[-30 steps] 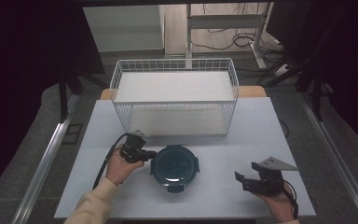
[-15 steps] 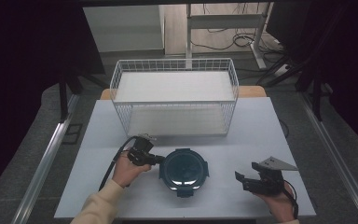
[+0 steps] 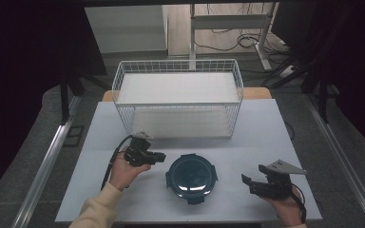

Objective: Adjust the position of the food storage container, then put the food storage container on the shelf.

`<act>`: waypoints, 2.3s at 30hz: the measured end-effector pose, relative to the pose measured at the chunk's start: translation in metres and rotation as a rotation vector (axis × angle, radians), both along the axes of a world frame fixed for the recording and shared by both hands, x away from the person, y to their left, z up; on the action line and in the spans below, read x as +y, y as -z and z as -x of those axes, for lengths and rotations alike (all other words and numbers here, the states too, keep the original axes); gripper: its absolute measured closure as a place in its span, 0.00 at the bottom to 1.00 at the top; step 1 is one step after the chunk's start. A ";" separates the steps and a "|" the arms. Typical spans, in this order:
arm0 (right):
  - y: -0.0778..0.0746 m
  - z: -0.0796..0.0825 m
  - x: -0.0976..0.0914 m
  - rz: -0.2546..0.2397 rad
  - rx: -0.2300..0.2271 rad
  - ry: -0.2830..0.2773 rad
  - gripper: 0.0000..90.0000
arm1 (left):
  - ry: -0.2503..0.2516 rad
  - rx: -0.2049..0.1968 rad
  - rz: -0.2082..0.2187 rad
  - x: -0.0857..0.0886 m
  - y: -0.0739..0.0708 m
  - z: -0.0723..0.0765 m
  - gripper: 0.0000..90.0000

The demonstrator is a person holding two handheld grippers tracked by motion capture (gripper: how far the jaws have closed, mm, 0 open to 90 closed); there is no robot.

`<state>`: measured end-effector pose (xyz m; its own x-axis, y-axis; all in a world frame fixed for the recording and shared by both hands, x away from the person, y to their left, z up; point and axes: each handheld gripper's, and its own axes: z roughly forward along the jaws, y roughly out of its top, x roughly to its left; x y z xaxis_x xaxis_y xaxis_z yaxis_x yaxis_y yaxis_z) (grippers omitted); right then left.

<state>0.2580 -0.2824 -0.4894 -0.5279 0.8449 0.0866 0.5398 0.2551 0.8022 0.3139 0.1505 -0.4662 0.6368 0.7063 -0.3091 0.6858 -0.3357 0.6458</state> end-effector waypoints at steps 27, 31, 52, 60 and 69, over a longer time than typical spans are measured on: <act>-0.007 0.005 0.011 -0.053 -0.002 -0.056 0.24 | -0.145 -0.065 0.118 0.027 -0.001 0.071 0.23; -0.008 0.005 0.015 -0.062 0.018 -0.086 0.24 | -0.167 -0.053 0.115 0.030 0.006 0.072 0.21; -0.019 0.003 0.047 -0.215 0.172 -0.190 0.18 | -0.140 0.045 0.154 0.008 0.024 0.069 0.17; -0.024 -0.012 0.064 -0.216 0.211 -0.205 0.15 | -0.185 0.054 0.158 0.004 0.023 0.064 0.18; -0.021 -0.032 0.082 -0.263 0.277 -0.200 0.14 | -0.193 0.109 0.247 -0.003 0.026 0.050 0.15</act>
